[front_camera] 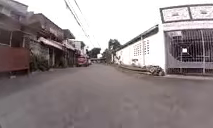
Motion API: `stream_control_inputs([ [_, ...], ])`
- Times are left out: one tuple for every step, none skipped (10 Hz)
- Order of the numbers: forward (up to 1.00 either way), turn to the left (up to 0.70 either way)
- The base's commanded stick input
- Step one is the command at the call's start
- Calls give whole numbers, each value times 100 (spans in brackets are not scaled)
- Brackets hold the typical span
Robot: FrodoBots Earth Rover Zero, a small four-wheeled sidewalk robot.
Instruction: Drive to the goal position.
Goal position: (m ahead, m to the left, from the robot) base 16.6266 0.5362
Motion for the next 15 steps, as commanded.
stream_control_inputs([
  [100, 0],
  [100, 0],
  [100, 0],
  [100, 0],
  [100, 0],
  [100, 0],
  [100, 0],
  [100, 0],
  [100, 0],
  [100, 0],
  [100, 0],
  [100, 0],
  [100, 0],
  [100, 0],
  [100, 0],
])
